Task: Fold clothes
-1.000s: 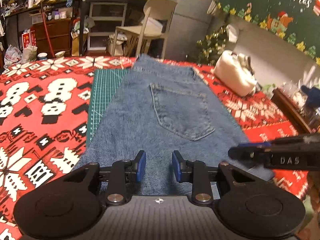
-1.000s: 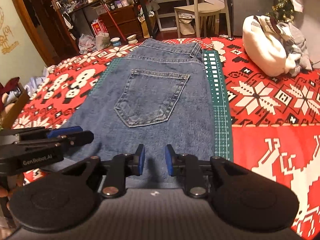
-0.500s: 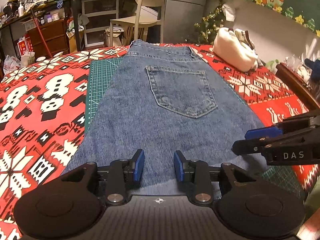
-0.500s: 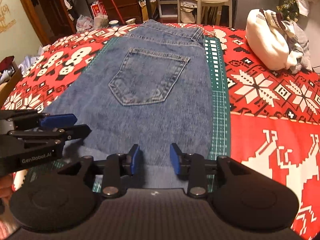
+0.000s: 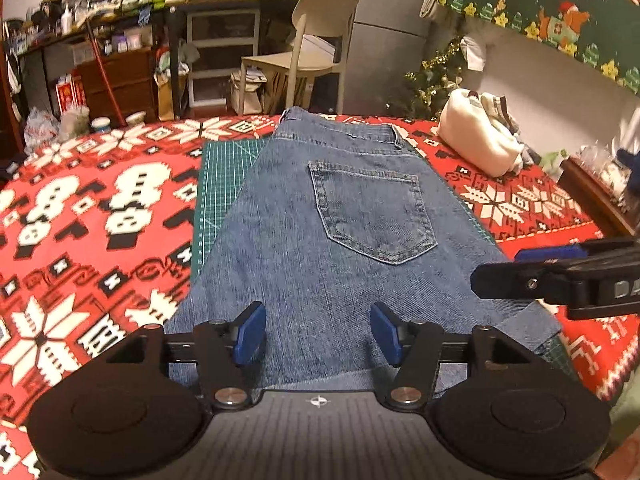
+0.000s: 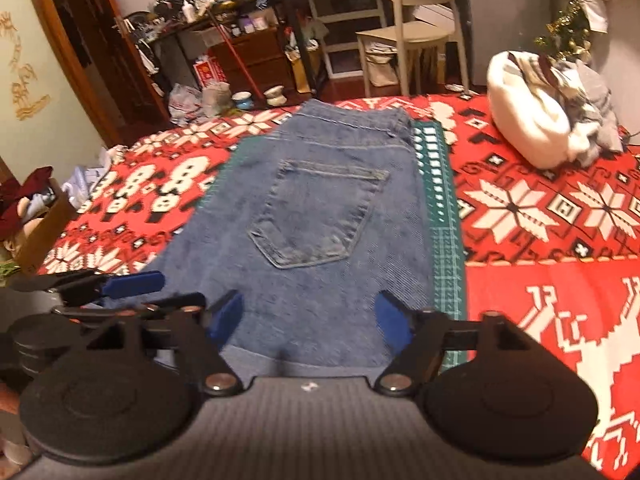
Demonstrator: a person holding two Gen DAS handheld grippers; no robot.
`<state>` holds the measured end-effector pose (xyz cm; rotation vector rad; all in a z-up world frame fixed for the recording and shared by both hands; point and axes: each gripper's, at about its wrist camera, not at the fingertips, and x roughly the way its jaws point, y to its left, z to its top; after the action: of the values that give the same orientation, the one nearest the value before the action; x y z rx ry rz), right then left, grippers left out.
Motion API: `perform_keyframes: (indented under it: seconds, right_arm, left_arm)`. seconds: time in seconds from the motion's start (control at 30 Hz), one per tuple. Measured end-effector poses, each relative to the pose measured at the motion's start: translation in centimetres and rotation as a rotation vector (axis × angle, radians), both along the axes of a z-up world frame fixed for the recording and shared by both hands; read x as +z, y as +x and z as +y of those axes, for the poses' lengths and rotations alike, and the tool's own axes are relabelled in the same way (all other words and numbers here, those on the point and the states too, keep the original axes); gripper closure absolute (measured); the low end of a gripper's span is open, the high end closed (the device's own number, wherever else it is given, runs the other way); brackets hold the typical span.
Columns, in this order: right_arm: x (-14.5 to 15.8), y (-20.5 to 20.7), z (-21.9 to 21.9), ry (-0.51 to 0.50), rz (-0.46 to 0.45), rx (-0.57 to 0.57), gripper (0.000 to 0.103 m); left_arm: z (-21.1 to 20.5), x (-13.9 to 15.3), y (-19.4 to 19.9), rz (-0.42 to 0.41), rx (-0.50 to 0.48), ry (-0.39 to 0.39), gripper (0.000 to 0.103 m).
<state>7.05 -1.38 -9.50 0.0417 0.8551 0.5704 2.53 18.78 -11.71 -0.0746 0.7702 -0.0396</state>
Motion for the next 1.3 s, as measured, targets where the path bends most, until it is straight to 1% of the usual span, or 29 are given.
perform_keyframes:
  seconds: [0.07, 0.2, 0.27, 0.37, 0.5, 0.6, 0.67, 0.7, 0.77, 0.83, 0.87, 0.9, 0.97, 1.03, 1.1, 1.17, 1.3]
  right_arm:
    - [0.5, 0.2, 0.2, 0.011, -0.016, -0.001, 0.012]
    - [1.8, 0.3, 0.1, -0.005, -0.091, -0.061, 0.001]
    - [2.4, 0.3, 0.2, -0.045, -0.144, -0.118, 0.001]
    - [3.2, 0.4, 0.1, -0.076, -0.178, -0.175, 0.001]
    - [4.1, 0.2, -0.9, -0.026, -0.201, -0.224, 0.001]
    - [5.0, 0.1, -1.5, -0.050, -0.203, -0.195, 0.001]
    - [5.9, -0.1, -1.7, -0.099, -0.218, -0.178, 0.001]
    - [6.3, -0.1, -1.6, -0.132, -0.233, -0.174, 0.001]
    - [6.9, 0.0, -1.4, -0.183, -0.257, -0.164, 0.001]
    - [7.3, 0.3, -1.1, -0.220, -0.271, -0.151, 0.001]
    - [7.2, 0.5, -1.0, -0.227, -0.262, -0.149, 0.001]
    - [7.0, 0.9, -1.0, -0.228, -0.241, -0.160, 0.001]
    - [6.4, 1.7, -0.8, -0.247, -0.190, -0.201, 0.001]
    - [5.9, 2.2, -0.6, -0.284, -0.191, -0.219, 0.001]
    - [5.7, 2.1, -0.2, -0.316, -0.234, -0.248, 0.001]
    - [5.7, 1.6, 0.2, -0.328, -0.276, -0.268, 0.001]
    - [5.6, 1.5, 0.9, -0.311, -0.272, -0.219, 0.001]
  left_arm:
    - [-0.2, 0.3, 0.2, -0.007, 0.013, 0.022, 0.043]
    - [-0.2, 1.1, 0.4, -0.028, 0.048, 0.018, 0.035]
    - [-0.2, 1.5, 0.6, -0.025, 0.085, 0.032, 0.031]
    - [-0.3, 2.0, 0.7, -0.027, 0.145, 0.077, 0.025]
    - [0.2, 2.9, 0.4, -0.072, 0.176, 0.078, 0.022]
    - [0.4, 3.7, 0.3, -0.092, 0.191, 0.079, 0.022]
    - [0.3, 4.2, 0.5, -0.092, 0.196, 0.098, 0.021]
    - [0.2, 4.4, 0.6, -0.097, 0.194, 0.111, 0.019]
    - [-0.3, 4.8, 0.8, -0.108, 0.173, 0.146, 0.016]
    - [-0.9, 5.0, 1.0, -0.124, 0.146, 0.205, 0.016]
    - [-1.1, 5.1, 1.1, -0.132, 0.137, 0.238, 0.016]
    - [-1.3, 5.1, 1.3, -0.136, 0.135, 0.253, 0.016]
    - [-0.7, 5.0, 1.7, -0.115, 0.148, 0.216, 0.016]
    - [0.0, 5.0, 2.0, -0.088, 0.161, 0.179, 0.016]
    - [0.4, 5.1, 2.5, -0.053, 0.169, 0.169, 0.016]
    - [1.0, 5.1, 2.8, -0.035, 0.178, 0.147, 0.016]
    - [1.6, 5.0, 3.3, -0.025, 0.192, 0.106, 0.016]
